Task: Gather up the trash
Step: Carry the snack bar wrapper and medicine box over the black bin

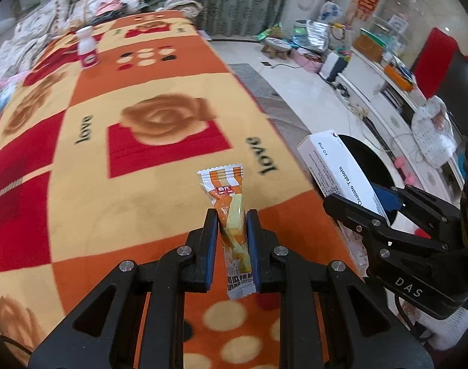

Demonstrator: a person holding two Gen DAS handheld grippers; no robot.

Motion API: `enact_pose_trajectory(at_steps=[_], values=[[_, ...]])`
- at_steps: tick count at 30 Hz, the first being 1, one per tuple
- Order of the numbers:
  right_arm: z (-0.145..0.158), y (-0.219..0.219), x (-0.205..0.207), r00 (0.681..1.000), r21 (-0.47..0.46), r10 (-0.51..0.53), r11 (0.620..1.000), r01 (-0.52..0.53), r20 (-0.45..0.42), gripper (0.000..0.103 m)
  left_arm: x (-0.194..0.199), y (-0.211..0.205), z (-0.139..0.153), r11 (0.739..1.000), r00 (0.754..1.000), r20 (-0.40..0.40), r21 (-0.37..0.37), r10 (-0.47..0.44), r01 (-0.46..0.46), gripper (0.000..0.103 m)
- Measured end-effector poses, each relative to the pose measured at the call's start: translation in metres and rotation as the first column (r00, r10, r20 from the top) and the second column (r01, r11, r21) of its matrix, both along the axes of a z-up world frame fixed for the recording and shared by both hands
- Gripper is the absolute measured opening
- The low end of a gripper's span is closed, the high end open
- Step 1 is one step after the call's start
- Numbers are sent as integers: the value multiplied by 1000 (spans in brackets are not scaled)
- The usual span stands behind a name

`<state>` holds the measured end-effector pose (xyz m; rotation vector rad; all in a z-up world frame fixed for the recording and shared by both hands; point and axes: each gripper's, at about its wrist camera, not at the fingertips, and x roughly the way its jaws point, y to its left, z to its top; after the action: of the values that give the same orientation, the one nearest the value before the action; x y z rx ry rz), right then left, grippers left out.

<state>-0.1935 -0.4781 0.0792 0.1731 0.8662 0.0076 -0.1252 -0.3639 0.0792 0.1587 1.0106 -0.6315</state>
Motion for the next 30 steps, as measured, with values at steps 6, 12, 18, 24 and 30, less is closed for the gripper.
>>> enact_pose_trajectory(at_steps=[6,12,18,24,30], values=[[3,-38,-18,997,0,-74,997,74,6,41,-9,-41,3,998,998,0,-3,-70,70,16],[-1,-76,-35,988,12,-157,988,157,-4,41,-15,-80,4,992,992,0,-9,-126,126,16],[-5,-104,-46,977,17,-212,977,213,-15,41,-17,-110,1,985,985,-5,-17,-174,174,16],[-17,-125,-50,966,37,-254,966,256,-35,41,-10,-129,-12,982,981,-45,-16,-191,190,16],[-25,-136,-54,961,54,-274,960,276,-46,41,-2,-130,-19,981,978,-88,-44,-191,188,16]])
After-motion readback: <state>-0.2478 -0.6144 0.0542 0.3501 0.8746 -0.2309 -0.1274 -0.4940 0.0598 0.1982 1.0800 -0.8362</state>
